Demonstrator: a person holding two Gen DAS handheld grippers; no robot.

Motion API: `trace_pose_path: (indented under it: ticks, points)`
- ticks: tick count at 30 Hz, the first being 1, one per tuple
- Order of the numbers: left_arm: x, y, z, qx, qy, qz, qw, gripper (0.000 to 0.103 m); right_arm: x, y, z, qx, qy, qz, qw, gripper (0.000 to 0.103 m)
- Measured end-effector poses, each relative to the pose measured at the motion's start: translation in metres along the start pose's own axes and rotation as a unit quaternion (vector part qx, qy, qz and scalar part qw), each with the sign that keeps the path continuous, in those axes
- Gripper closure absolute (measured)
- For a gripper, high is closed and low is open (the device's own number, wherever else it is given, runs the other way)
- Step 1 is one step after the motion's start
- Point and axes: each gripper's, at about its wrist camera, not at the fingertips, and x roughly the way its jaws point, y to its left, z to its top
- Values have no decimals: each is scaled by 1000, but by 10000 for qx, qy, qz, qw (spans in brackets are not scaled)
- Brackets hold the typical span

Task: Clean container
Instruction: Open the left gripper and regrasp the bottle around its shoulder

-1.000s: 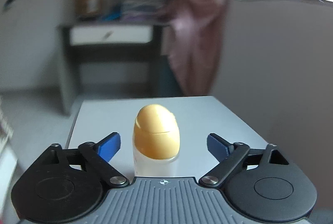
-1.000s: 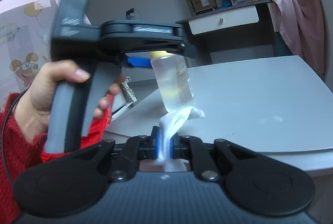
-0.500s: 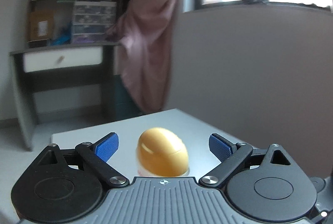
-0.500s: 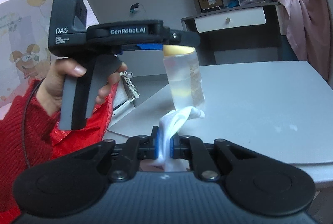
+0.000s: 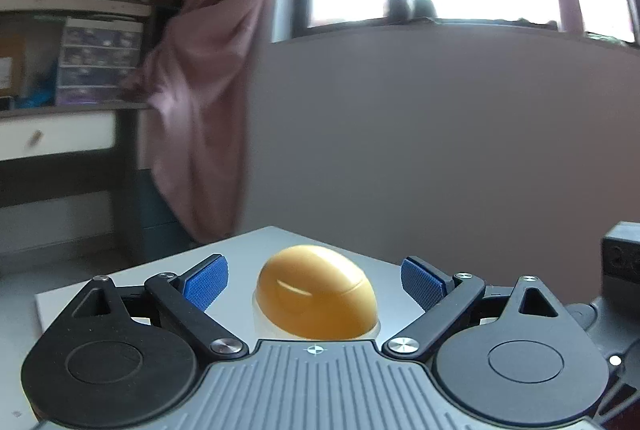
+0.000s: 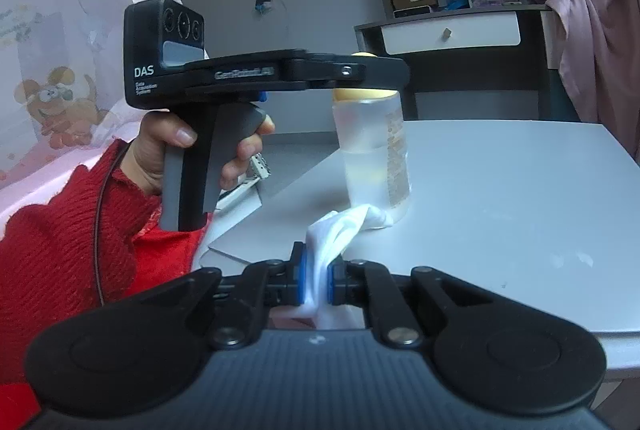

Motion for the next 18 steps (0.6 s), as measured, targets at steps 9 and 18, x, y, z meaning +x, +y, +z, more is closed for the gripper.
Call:
trace_pose_path:
  ticks: [9,18]
  points:
    - [14,22,-24,48,-88,-665,9977,10,10,2,3,-49,153,-11,9999,93]
    - [13,29,-35,-57,-282,-820,9962,12,12,7,-1,-12,253,34,9997,93]
